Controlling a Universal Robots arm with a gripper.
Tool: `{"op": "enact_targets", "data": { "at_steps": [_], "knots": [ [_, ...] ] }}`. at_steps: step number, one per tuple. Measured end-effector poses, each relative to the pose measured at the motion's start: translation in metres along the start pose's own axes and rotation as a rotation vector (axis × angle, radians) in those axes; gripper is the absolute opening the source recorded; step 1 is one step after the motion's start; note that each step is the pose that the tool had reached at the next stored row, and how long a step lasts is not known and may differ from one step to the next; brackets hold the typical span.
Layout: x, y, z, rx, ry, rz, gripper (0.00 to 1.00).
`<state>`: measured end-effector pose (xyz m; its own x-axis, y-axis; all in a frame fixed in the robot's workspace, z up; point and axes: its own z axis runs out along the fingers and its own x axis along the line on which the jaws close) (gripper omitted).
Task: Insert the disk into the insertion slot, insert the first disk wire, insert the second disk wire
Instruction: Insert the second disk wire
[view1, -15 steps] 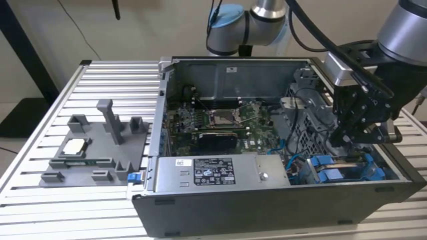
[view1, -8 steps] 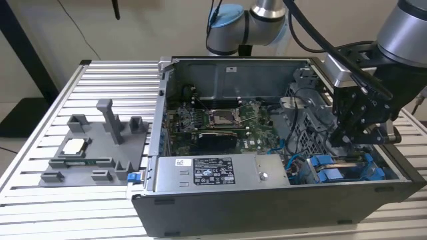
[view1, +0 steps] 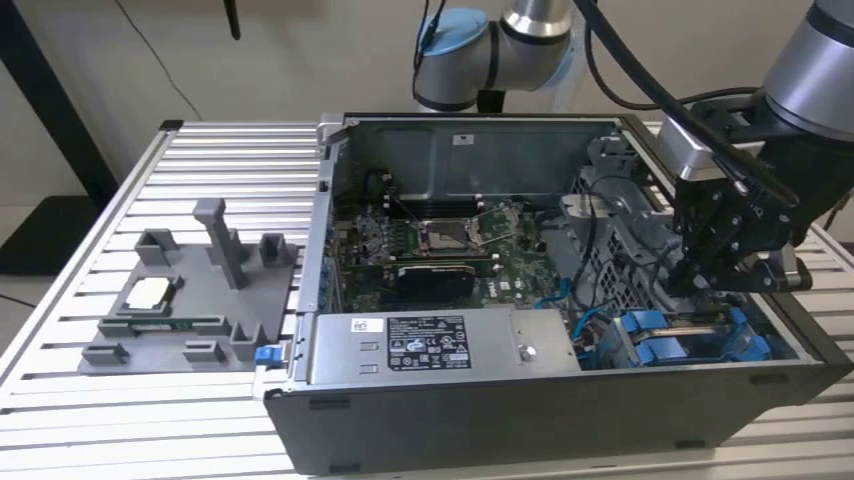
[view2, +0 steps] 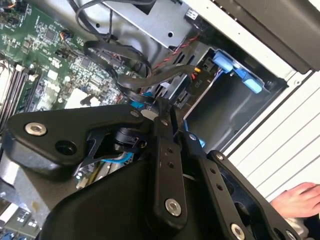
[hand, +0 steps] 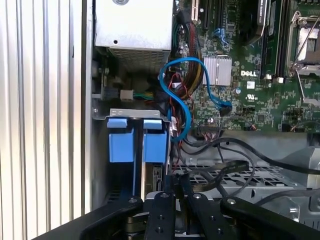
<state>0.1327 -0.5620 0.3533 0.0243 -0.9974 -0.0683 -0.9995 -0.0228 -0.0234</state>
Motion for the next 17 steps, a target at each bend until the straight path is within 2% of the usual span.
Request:
{"op": "enact_targets", "data": {
  "at_steps": [3, 5, 11, 17],
  "knots": [
    [0.0007, -0.0037, 0.0019, 0.0008, 0.0003, 0.000, 0.16],
    [0.0013, -0.0054, 0.0029, 0.0019, 0.0031, 0.000, 0.16],
    [0.0043, -0.0059, 0.0052, 0.0027, 0.0250, -0.001, 0.16],
    [0.0050, -0.0059, 0.0077, 0.0027, 0.0268, 0.000, 0.16]
  ]
}}
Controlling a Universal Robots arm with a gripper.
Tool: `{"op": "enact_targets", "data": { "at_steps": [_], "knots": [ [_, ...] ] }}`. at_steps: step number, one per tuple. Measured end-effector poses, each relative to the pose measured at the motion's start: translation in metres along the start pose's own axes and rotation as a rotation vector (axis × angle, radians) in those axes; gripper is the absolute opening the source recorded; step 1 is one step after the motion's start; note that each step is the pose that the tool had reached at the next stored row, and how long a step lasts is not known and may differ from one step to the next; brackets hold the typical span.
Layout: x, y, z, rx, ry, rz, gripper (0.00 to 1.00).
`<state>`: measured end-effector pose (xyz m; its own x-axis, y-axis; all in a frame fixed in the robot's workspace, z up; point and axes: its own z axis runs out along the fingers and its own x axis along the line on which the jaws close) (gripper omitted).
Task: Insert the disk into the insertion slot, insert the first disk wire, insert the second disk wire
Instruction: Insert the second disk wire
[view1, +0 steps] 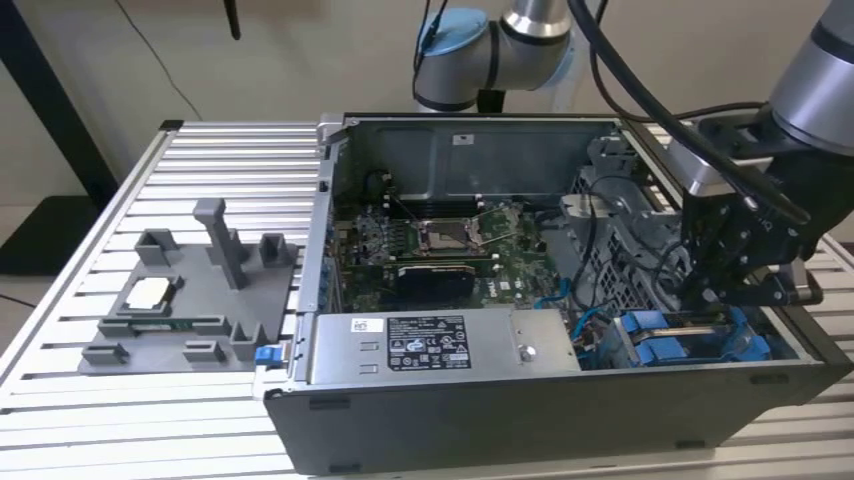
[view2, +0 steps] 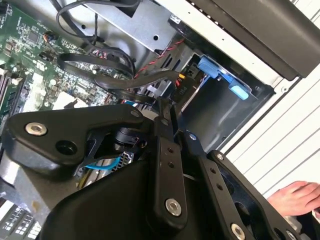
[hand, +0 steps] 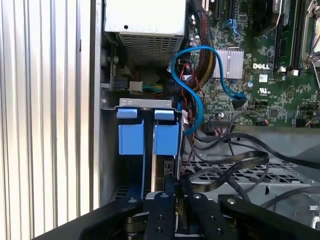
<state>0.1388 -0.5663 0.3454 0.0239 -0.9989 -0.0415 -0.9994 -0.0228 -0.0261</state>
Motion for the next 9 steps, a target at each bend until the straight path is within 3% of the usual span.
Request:
{"op": "enact_targets", "data": {
  "at_steps": [9],
  "knots": [
    [0.0005, -0.0030, 0.0032, 0.0001, 0.0000, 0.000, 0.16]
  ]
}}
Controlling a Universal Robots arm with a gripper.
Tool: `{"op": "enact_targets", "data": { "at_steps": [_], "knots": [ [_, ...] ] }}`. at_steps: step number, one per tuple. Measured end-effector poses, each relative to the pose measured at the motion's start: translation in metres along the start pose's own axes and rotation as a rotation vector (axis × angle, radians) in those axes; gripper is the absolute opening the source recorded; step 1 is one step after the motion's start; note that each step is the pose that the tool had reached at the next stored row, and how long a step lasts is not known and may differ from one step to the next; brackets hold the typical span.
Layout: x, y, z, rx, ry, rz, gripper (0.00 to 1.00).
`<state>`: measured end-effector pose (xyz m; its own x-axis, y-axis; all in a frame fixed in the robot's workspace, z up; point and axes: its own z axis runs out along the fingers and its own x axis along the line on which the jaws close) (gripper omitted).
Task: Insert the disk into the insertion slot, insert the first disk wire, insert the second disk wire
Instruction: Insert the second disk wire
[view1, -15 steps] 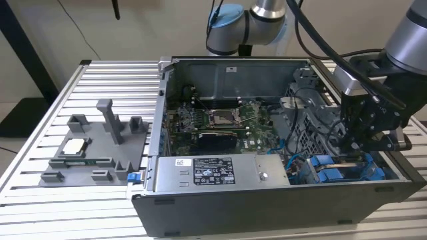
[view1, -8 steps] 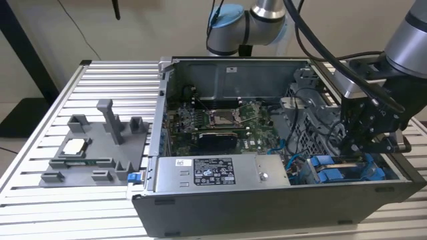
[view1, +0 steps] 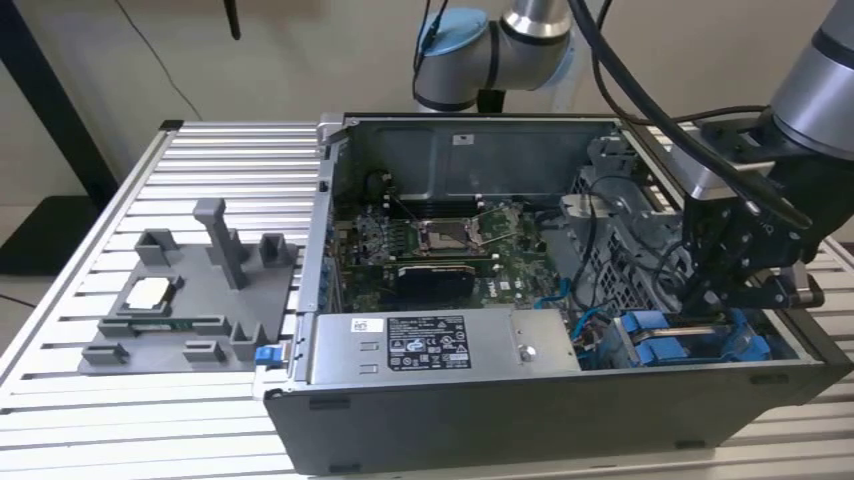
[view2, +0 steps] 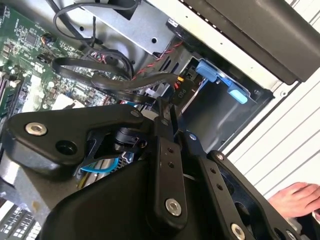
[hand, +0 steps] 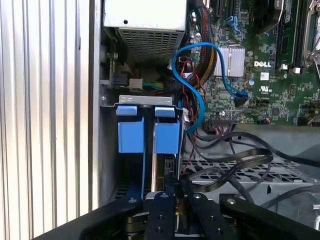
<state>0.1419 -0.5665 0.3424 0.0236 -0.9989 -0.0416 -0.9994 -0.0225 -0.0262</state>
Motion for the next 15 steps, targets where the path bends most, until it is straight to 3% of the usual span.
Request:
{"op": "enact_targets", "data": {
  "at_steps": [10, 13, 15],
  "knots": [
    [0.0021, -0.0001, 0.0085, 0.0003, 0.0012, 0.000, 0.18],
    [0.0022, 0.0000, 0.0069, 0.0000, 0.0021, 0.001, 0.24],
    [0.0019, -0.0001, -0.0009, 0.0000, 0.0016, 0.001, 0.24]
  ]
}}
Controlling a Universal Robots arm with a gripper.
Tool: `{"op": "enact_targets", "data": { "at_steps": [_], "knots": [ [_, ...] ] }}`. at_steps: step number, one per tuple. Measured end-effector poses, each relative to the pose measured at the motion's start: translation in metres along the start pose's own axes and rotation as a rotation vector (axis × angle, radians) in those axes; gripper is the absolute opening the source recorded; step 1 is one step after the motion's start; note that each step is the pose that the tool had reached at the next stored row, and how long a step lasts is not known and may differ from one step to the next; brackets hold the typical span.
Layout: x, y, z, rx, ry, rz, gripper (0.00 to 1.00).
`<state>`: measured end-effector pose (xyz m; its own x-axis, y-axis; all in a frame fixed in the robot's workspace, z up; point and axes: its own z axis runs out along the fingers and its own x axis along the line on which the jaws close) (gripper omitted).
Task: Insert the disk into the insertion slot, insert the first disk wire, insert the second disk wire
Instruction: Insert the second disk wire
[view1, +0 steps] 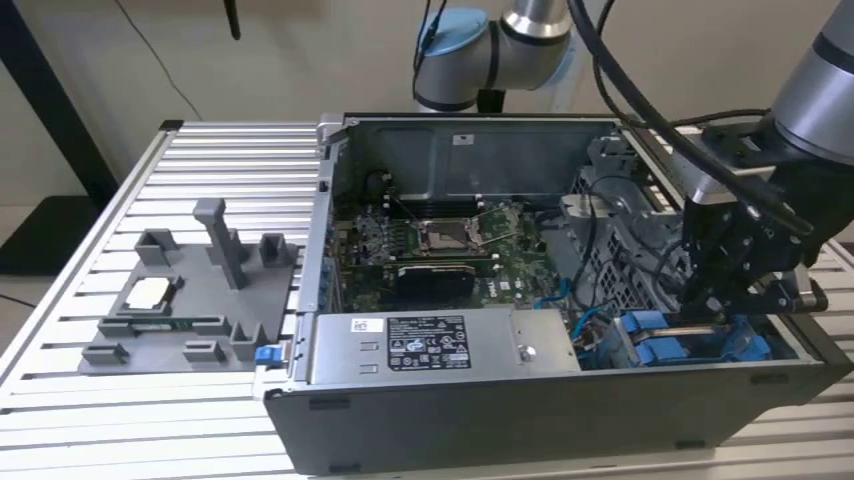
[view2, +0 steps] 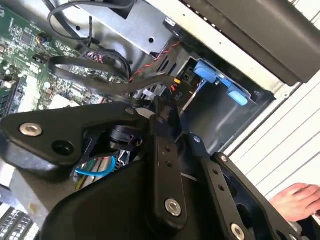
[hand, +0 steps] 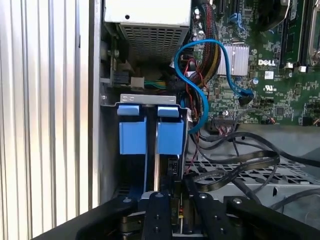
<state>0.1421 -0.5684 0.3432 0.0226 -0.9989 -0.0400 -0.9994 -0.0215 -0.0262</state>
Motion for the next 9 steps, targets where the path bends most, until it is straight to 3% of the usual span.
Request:
{"op": "enact_targets", "data": {
  "at_steps": [3, 9],
  "knots": [
    [-0.0005, -0.0003, -0.0129, 0.0000, 0.0001, 0.000, 0.24],
    [-0.0011, -0.0007, -0.0267, 0.0000, 0.0003, 0.000, 0.24]
  ]
}}
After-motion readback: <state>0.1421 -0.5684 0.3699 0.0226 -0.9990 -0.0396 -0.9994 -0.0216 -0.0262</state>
